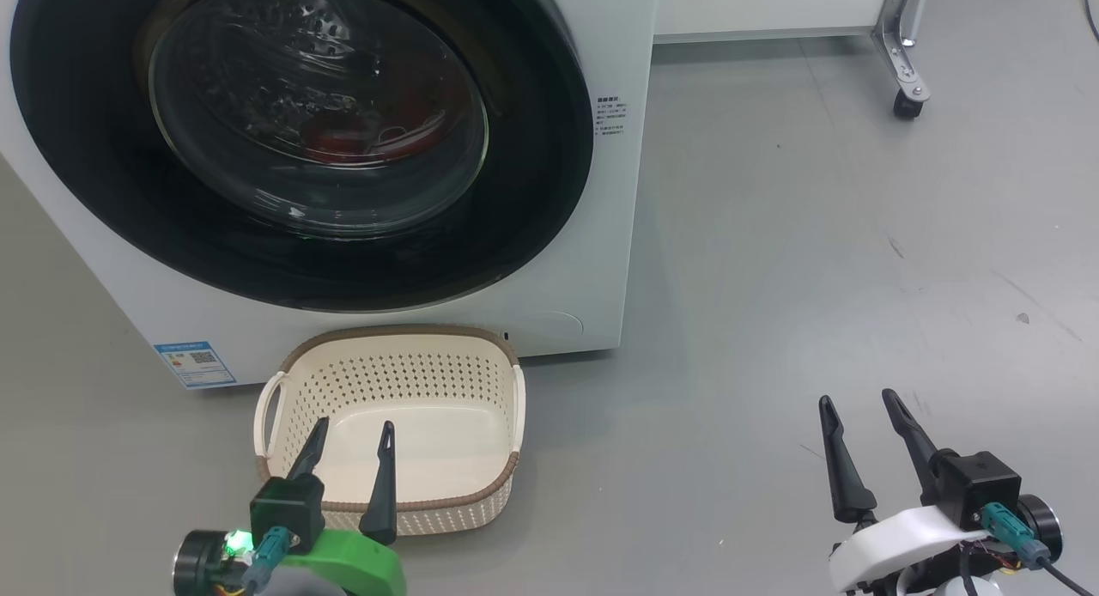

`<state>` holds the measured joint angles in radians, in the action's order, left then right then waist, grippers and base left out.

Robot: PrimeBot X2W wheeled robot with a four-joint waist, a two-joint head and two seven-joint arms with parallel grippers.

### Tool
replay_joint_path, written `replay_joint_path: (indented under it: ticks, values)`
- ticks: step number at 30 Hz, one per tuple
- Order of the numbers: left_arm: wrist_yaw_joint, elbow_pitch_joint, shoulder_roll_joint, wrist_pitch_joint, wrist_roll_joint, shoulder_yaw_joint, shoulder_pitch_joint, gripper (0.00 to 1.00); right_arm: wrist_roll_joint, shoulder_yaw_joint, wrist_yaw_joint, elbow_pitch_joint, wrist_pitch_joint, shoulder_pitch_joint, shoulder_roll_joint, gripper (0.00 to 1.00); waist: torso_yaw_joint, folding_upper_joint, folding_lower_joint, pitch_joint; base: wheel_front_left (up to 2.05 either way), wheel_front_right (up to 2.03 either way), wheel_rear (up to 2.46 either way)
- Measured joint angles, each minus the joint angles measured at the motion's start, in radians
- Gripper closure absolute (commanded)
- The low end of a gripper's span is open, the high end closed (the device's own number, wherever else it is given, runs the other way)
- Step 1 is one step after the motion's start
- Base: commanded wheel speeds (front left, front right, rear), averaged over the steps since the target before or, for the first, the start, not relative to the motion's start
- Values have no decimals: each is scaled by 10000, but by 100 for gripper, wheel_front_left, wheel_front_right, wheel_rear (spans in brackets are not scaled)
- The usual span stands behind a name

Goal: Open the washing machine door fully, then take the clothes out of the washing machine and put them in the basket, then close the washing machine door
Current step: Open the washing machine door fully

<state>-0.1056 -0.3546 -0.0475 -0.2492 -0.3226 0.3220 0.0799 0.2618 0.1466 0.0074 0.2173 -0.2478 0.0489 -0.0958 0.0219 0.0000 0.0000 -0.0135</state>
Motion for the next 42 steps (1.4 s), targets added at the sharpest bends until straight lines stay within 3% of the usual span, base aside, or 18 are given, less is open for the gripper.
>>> replay_joint_path:
  ticks: [8, 9, 10, 24, 33, 42]
  values:
    - [-33, -44, 4, 0, 0, 8, 0, 0, -19, -56, 90, 59, -2, 5, 35, 0, 19, 0, 0, 10, 0, 0, 0]
    - [-35, -46, 4, 0, 0, 8, 0, 0, -19, -63, 92, 61, -2, 5, 42, 18, 22, 0, 0, 12, 0, 0, 0]
    - [-35, -48, 4, 0, 0, 8, 0, 0, -19, -75, 96, 63, -2, 5, 46, 100, 25, 0, 0, 15, 0, 0, 0]
    - [-35, -44, 8, 0, -67, 81, 1, 0, 441, -362, 445, 98, 0, 5, 270, 100, 74, 0, 0, 19, 0, 0, 0]
    - [-38, 144, 10, 0, -130, 347, 35, 0, 3532, -1214, 970, 284, 0, -201, 560, 100, 155, 1, 0, -339, 0, 0, 0]
    - [-52, 504, 13, 0, -201, 537, 524, 0, 7856, -2324, 1076, 345, 1085, -1642, 583, 100, 332, 0, 0, -935, 0, 0, 0]
